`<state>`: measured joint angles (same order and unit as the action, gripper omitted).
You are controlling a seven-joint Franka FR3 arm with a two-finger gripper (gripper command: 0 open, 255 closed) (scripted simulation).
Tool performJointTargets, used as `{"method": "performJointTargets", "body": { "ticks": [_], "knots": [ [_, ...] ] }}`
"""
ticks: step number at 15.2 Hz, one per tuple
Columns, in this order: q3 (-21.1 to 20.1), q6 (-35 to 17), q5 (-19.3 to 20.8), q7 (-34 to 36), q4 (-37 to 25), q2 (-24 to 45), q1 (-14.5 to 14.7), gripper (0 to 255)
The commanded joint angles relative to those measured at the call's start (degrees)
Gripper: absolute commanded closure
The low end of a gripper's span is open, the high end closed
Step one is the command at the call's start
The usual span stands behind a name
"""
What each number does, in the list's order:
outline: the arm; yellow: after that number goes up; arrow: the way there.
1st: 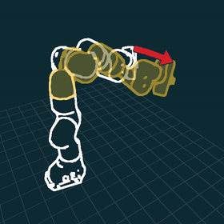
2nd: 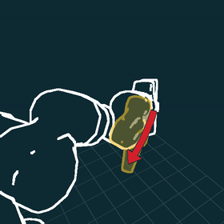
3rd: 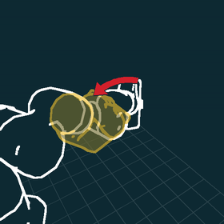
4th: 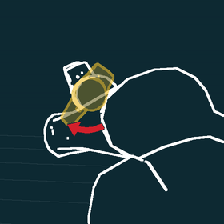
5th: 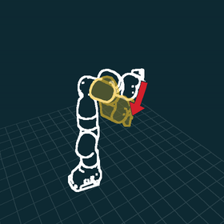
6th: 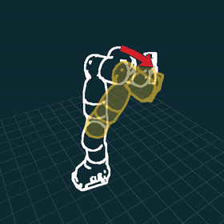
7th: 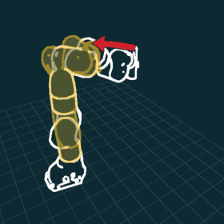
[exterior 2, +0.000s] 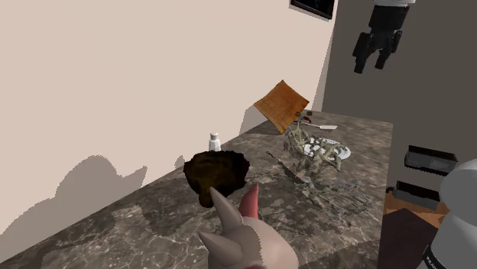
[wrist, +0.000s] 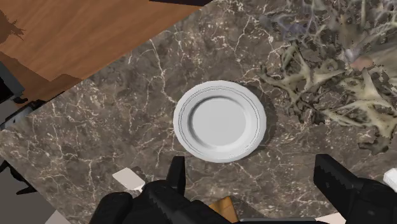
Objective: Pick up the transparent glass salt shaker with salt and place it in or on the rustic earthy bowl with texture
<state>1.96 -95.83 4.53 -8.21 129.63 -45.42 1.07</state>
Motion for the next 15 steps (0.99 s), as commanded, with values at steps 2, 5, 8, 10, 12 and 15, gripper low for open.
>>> {"method": "performJointTargets", "body": {
  "ticks": [2,5,8,10,12,15],
  "knots": [
    [-0.87,-0.79,-0.63,1.09,0.14,1.01,0.32,0],
    [-3.46,-3.18,-2.43,4.29,0.2,4.37,1.28,0],
    [-6.0,-5.56,-4.04,7.4,-0.31,8.2,2.18,0],
    [-7.66,-7.12,-4.98,9.44,-0.96,10.98,2.75,0],
    [-9.31,-8.63,-5.8,11.45,-1.88,13.94,3.26,0],
    [-11.71,-10.77,-6.74,14.45,-3.73,18.69,3.99,0]
  ]
}}
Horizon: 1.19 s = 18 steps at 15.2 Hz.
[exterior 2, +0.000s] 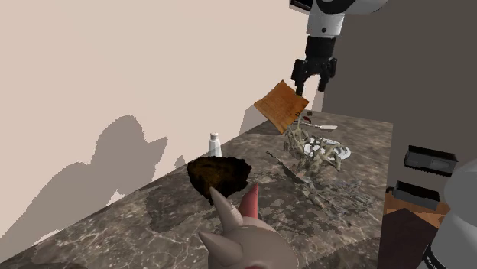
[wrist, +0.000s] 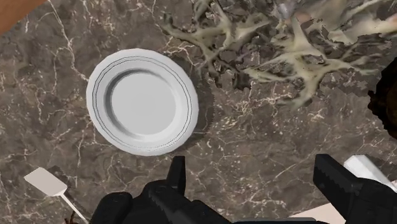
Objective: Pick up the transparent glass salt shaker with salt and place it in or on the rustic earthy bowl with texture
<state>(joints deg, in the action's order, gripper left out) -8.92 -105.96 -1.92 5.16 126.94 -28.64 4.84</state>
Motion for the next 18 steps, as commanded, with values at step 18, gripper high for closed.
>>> {"method": "performJointTargets", "body": {
  "ticks": [18],
  "knots": [
    [-11.74,-7.22,3.29,19.66,-24.73,36.71,5.83,0]
  ]
}}
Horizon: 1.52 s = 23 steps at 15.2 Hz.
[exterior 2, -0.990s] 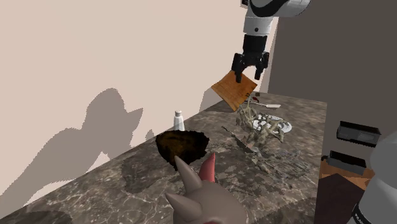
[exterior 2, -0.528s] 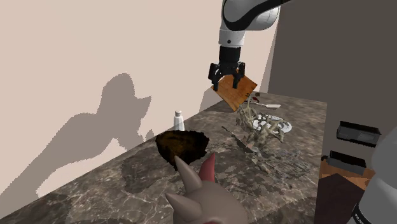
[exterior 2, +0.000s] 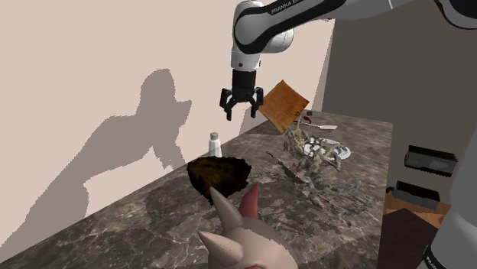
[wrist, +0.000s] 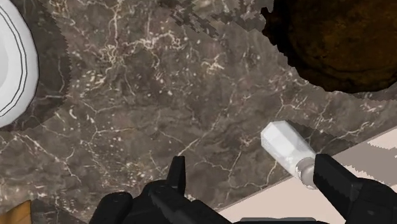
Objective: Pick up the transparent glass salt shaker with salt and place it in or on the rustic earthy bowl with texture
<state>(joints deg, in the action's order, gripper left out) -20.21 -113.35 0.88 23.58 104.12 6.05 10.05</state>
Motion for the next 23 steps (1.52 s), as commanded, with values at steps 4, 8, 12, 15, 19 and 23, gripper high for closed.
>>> {"method": "performJointTargets", "body": {
  "ticks": [4,8,12,15,19,23],
  "knots": [
    [-1.17,1.01,2.82,4.93,-10.67,11.03,3.39,0],
    [-1.2,1.47,4.28,6.96,-16.69,17.19,5.58,0],
    [-1.05,-1.21,4.63,7.19,-14.82,18.04,5.72,0],
    [-0.94,-2.89,4.89,7.35,-13.75,18.69,5.83,0],
    [-0.93,-2.89,4.89,7.35,-13.75,18.69,5.83,0],
    [-0.93,-2.88,4.89,7.35,-13.75,18.68,5.82,255]
  ]
}}
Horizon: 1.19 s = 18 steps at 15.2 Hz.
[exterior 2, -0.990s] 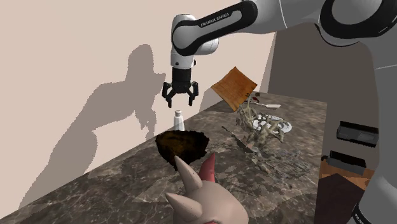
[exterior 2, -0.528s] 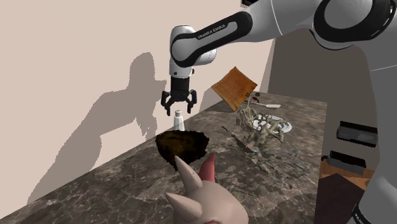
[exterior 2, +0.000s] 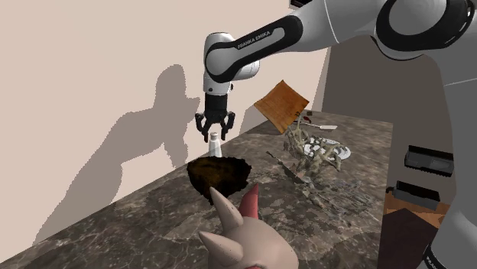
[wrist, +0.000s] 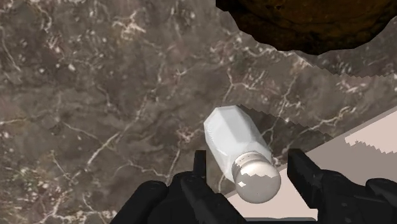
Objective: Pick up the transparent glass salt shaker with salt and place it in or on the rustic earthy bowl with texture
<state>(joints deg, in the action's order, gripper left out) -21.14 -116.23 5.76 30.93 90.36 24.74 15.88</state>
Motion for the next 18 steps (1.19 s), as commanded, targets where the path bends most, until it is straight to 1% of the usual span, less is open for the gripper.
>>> {"method": "performJointTargets", "body": {
  "ticks": [1,9,18],
  "knots": [
    [0.0,0.0,0.0,0.0,0.0,0.0,0.0,255],
    [0.0,-0.01,0.0,0.0,0.01,0.0,0.0,255],
    [-0.35,6.24,-0.61,-0.18,-4.87,-1.47,0.06,255]
  ]
}}
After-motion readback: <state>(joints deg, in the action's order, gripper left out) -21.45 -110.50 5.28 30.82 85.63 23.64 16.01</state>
